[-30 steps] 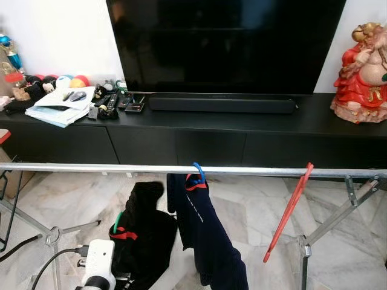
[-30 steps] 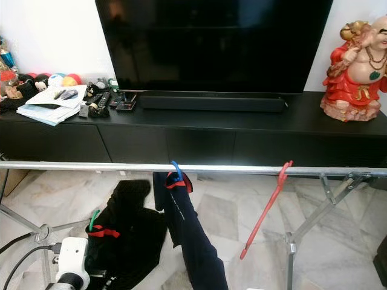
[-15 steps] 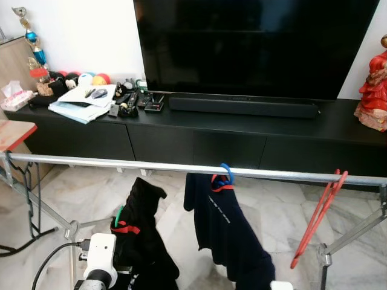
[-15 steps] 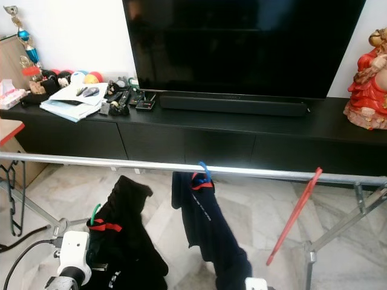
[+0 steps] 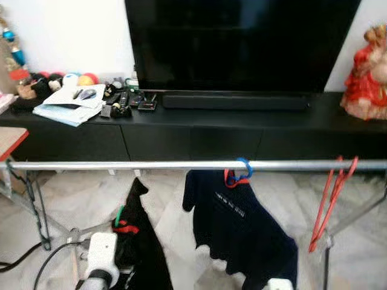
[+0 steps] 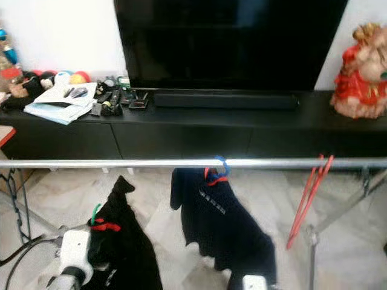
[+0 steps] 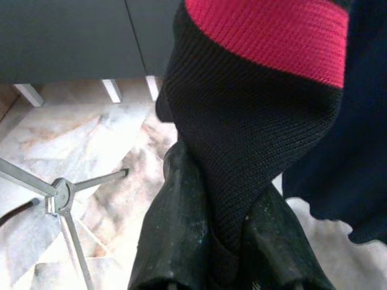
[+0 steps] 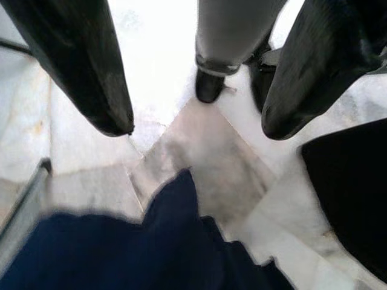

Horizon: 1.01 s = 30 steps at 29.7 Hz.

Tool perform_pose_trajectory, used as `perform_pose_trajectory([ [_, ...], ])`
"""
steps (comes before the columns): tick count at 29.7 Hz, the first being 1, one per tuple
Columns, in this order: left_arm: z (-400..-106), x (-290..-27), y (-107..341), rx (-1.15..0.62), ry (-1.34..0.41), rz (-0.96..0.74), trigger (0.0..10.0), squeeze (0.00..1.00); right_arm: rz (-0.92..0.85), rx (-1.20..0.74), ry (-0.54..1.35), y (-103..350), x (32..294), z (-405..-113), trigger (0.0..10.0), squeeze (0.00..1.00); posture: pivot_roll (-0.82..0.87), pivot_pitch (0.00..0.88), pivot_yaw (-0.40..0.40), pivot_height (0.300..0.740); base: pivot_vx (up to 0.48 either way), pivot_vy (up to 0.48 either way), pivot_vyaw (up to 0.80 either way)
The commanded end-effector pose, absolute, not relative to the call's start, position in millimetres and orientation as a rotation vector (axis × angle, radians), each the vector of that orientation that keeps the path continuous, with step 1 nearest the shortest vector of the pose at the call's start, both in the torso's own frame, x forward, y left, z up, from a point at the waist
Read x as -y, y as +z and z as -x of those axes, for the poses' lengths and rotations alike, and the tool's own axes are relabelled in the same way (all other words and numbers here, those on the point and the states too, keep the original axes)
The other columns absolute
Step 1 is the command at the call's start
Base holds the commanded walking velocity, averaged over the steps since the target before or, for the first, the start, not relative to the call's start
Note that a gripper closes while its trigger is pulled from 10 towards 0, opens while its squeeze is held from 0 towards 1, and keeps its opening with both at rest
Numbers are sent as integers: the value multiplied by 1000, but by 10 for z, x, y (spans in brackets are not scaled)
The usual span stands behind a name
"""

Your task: Hang hanger

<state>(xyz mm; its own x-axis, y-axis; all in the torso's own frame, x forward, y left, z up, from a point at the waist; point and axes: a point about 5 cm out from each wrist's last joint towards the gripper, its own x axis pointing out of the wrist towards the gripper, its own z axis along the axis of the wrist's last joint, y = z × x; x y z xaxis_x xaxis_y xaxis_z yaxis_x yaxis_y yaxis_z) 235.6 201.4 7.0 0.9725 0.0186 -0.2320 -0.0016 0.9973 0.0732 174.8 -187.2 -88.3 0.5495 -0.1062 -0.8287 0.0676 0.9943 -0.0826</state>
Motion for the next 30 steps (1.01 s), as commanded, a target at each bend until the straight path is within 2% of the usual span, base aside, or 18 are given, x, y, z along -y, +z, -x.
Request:
perform_pose_trajectory([
  [1, -2381, -2069, 137, -209, 21, -81, 10000, 0, 34, -994, -99, -892, 1829, -1744, 10000, 0, 51, 18, 64, 740, 0, 326, 0],
  [30, -2399, -1951, 190, -194, -50, -69, 10000, 0, 35, -985, -108, -859, 1836, -1819, 10000, 0, 55, 21, 64, 740, 0, 0, 0],
])
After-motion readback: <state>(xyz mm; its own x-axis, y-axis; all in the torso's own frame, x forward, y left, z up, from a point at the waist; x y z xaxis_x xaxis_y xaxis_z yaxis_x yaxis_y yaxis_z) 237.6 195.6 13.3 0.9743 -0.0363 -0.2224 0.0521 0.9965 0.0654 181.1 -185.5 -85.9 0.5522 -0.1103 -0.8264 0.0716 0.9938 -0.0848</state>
